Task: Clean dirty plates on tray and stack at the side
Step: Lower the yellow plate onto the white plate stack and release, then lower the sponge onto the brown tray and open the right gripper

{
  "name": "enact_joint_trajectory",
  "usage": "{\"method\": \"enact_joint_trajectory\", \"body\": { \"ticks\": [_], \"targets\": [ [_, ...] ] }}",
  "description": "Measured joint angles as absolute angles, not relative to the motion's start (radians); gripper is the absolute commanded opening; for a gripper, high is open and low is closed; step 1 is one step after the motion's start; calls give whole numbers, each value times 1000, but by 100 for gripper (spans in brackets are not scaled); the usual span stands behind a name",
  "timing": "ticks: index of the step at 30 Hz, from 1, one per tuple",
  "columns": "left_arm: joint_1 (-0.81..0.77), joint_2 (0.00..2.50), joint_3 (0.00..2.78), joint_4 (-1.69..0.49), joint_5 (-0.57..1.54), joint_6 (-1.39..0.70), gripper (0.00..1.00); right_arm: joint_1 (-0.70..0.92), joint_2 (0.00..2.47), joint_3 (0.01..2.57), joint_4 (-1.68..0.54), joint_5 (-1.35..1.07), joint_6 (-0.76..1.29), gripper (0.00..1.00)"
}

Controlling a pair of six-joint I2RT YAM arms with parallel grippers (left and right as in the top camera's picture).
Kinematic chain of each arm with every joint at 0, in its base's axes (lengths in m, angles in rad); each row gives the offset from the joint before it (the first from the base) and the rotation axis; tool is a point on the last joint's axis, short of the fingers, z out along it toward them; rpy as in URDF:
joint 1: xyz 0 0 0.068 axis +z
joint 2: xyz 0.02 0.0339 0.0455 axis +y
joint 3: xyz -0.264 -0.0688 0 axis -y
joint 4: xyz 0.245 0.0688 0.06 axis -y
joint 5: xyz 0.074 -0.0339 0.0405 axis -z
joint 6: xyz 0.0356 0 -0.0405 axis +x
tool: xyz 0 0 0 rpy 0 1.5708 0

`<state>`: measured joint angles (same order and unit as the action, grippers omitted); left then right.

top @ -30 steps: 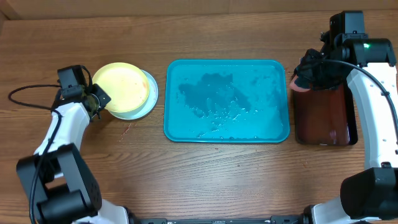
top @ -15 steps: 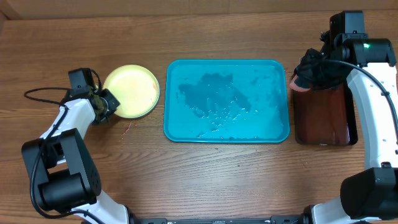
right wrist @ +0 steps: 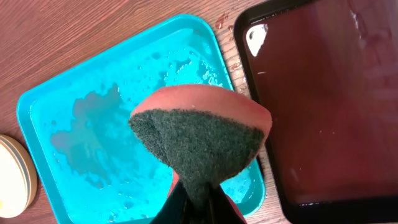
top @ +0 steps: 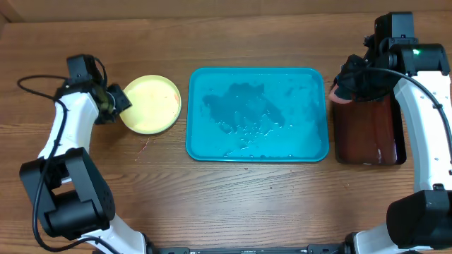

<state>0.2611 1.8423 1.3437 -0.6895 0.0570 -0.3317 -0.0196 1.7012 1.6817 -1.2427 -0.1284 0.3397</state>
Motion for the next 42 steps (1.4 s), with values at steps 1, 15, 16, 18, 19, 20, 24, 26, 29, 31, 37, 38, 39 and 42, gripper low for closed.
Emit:
{"method": "enact_joint_trajectory", "body": {
  "ticks": [1, 15, 16, 18, 19, 20, 24, 26, 29, 31, 37, 38, 39, 42],
  "targets": [
    [261, 1838, 1361, -702, 56, -325, 51, -20, 1702, 1682, -1243, -124, 340, 5],
    [10, 1680, 1512, -820, 49, -100, 57, -22, 1825, 1682, -1250, 114, 338, 4],
    [-14, 1680, 1512, -828, 49, -86, 58, -25, 1840, 1682, -1250, 152, 330, 4],
    [-61, 1680, 1512, -836, 49, -60, 59, -34, 1860, 1682, -1245, 199, 303, 4],
    [-80, 1680, 1512, -834, 49, -50, 60, -40, 1869, 1682, -1241, 216, 284, 4],
    [-100, 1680, 1512, -833, 49, -43, 61, -46, 1878, 1682, -1236, 232, 261, 4],
    [-167, 1680, 1512, -830, 49, -25, 62, -62, 1925, 1682, -1222, 264, 153, 4],
    [-191, 1680, 1512, -830, 49, -22, 63, -67, 1950, 1682, -1222, 265, 113, 4],
    [-226, 1680, 1512, -825, 49, -22, 64, -76, 2004, 1682, -1221, 236, 48, 4],
    [-245, 1680, 1512, -817, 49, -21, 66, -88, 2037, 1681, -1214, 200, 11, 4],
    [-274, 1680, 1512, -811, 49, -19, 71, -146, 2076, 1637, -1168, 93, -38, 14],
    [-274, 1680, 1512, -810, 49, -18, 73, -157, 2077, 1631, -1166, 79, -43, 17],
    [-276, 1680, 1512, -808, 49, -19, 74, -171, 2078, 1626, -1166, 57, -44, 20],
    [-275, 1680, 1512, -807, 49, -18, 84, -199, 2080, 1625, -1164, 22, -51, 25]
  ]
}}
